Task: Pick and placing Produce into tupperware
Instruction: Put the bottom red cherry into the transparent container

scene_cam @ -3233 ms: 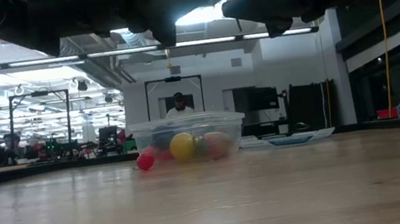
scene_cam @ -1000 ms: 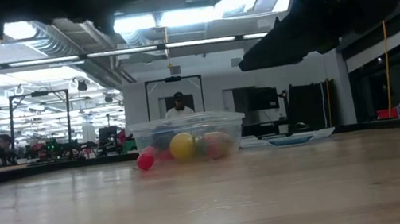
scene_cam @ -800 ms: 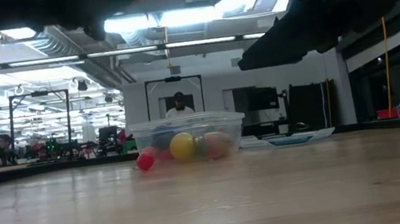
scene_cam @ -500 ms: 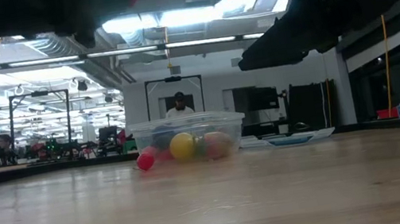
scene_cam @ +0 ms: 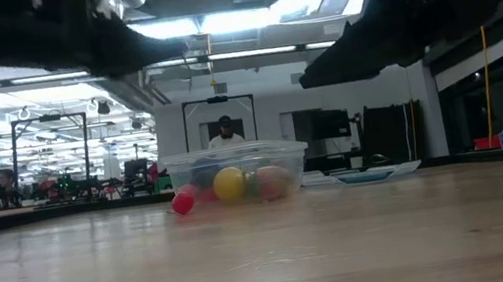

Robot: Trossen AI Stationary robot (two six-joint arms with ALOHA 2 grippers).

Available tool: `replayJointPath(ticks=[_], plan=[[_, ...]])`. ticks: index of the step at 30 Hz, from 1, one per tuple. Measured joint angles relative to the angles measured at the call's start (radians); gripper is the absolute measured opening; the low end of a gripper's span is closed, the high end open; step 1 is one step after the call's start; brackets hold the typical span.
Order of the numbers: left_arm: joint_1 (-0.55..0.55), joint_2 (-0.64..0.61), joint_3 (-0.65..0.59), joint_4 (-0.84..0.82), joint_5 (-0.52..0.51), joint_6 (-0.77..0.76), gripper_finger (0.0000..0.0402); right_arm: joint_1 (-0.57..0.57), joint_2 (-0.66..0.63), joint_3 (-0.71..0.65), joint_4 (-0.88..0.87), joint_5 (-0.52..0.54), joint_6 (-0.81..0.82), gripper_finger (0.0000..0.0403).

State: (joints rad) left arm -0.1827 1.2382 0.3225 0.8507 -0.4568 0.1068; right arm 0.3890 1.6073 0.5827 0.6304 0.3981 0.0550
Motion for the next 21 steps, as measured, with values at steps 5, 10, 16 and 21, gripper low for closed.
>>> replayJointPath(ticks=[5, 10, 16, 21], plan=[[0.136, 0.036, 0.017, -0.029, 0.128, -0.026, 0.0003, -0.020, 0.000, 0.000, 0.000, 0.000, -0.012, 0.0200], [0.246, 0.085, 0.168, -0.346, 0.234, -0.025, 0.0003, -0.055, 0.000, 0.000, -0.005, 0.000, -0.012, 0.0200], [0.341, 0.181, 0.382, -0.680, 0.321, 0.029, 0.0003, -0.106, 0.000, 0.000, -0.008, -0.021, -0.058, 0.0200], [0.395, 0.265, 0.537, -0.827, 0.414, 0.096, 0.0003, -0.149, 0.000, 0.000, -0.008, -0.036, -0.063, 0.0200]])
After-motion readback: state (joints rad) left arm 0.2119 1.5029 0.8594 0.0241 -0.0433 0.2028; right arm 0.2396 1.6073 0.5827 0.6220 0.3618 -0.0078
